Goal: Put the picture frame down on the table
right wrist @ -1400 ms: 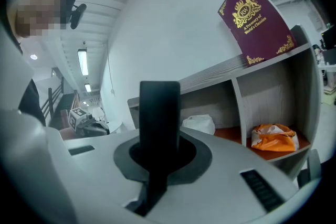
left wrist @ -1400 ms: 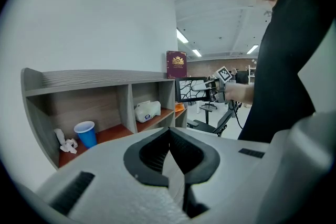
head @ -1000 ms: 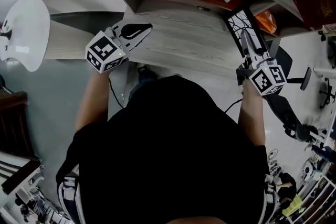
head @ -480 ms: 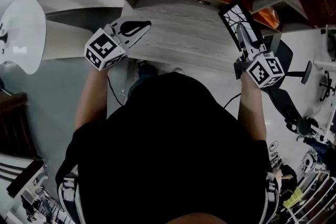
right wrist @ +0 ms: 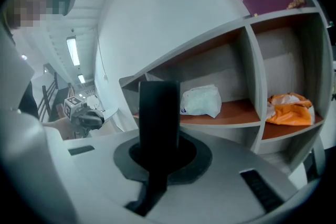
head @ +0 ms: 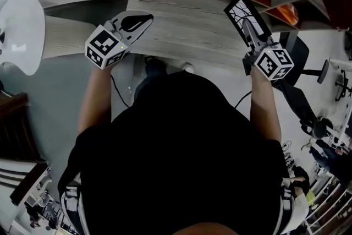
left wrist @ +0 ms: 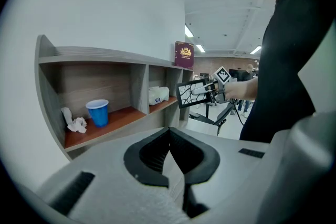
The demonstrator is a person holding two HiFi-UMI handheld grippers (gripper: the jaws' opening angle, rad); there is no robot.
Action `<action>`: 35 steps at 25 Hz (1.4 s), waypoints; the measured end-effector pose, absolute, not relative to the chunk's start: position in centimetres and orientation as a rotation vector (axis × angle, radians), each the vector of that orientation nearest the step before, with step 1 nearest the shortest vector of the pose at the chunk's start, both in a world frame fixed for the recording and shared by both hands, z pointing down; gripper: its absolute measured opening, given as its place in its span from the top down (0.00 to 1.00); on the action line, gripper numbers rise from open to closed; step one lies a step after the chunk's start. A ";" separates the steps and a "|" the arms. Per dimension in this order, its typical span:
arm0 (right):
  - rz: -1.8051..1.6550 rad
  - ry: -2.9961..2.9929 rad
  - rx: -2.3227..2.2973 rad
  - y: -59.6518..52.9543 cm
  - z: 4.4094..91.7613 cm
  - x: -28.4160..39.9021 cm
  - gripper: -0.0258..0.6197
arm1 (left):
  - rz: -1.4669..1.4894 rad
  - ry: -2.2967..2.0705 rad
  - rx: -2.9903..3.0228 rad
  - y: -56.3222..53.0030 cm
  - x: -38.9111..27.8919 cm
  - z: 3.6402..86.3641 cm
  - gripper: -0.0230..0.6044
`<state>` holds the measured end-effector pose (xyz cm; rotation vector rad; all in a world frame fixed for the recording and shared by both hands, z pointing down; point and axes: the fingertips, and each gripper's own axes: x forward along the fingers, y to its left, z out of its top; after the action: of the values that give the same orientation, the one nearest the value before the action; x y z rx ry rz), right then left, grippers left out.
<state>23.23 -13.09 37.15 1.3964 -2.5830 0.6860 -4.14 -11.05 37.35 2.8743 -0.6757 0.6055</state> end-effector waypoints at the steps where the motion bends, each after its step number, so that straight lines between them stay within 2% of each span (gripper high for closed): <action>1: 0.709 -2.579 1.391 -13.2 37.7 23.0 0.93 | 0.608 -0.677 2.867 -11.1 -4.4 37.6 0.94; 21: 0.887 -2.422 1.235 -12.7 49.0 19.6 0.93 | 0.736 -0.700 2.795 -10.6 -5.9 43.2 0.94; 35: 0.948 -2.372 1.180 -11.5 52.4 17.7 0.93 | 0.760 -0.619 2.781 -8.9 -4.7 45.9 0.94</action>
<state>17.74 -11.52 52.39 1.1800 -2.3716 0.9478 -4.71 -8.92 45.94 2.7805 -0.6186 0.7604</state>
